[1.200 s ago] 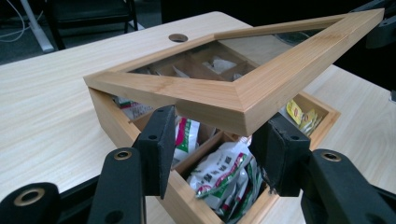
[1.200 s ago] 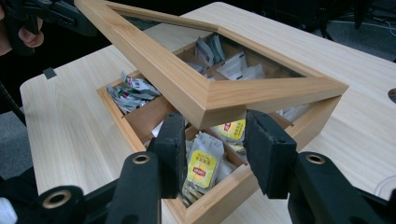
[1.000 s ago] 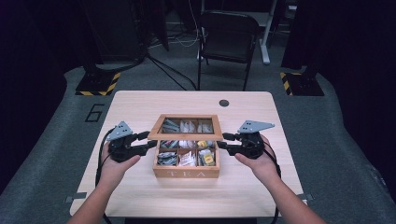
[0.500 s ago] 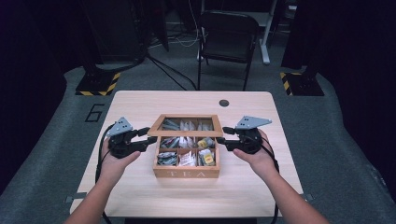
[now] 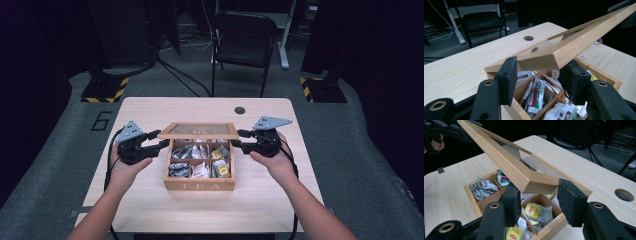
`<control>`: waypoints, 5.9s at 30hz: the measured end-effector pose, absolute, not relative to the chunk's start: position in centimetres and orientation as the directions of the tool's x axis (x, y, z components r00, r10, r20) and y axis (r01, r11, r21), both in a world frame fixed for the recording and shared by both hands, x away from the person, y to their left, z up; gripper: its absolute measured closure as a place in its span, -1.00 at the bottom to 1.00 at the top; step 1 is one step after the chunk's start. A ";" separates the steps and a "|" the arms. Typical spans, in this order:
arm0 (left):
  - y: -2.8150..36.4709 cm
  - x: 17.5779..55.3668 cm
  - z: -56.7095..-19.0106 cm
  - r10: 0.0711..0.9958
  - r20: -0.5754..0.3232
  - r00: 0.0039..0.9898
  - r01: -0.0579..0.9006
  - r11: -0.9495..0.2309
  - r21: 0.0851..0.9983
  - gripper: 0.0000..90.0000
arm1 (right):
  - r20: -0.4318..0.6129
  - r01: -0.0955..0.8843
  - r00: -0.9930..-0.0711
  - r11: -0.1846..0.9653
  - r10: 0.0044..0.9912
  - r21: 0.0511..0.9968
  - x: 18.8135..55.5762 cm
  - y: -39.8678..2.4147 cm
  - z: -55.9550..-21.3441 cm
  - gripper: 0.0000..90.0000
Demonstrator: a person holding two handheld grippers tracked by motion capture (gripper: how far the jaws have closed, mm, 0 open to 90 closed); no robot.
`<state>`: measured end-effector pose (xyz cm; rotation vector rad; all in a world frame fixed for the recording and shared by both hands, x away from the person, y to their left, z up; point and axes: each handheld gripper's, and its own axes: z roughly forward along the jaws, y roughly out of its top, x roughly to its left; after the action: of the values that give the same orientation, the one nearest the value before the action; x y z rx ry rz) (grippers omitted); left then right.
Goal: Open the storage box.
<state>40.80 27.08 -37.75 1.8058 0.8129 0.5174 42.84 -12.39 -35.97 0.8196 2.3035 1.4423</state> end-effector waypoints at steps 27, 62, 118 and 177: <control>26.8 42.8 -36.9 0.777 0.000 0.629 0.207 -0.167 0.964 0.25 | 0.069 0.311 -0.763 0.272 0.642 0.911 45.1 -12.7 -34.7 0.13; 26.8 45.5 -35.8 0.787 -0.034 0.617 0.192 -0.109 0.975 0.26 | 0.034 0.298 -0.726 0.269 0.687 0.916 48.6 -11.4 -34.7 0.27; 26.4 50.2 -37.0 0.817 -0.069 0.573 0.215 -0.069 0.974 0.34 | 0.060 0.323 -0.700 0.241 0.711 0.915 52.9 -11.2 -34.4 0.20; 26.1 52.3 -37.3 0.829 -0.104 0.549 0.251 -0.046 0.967 0.33 | 0.057 0.385 -0.662 0.274 0.747 0.881 55.7 -10.2 -38.8 0.39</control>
<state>52.34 26.08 -37.31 1.5910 0.9400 0.6036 55.70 -10.22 -38.84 1.0262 2.1807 1.3477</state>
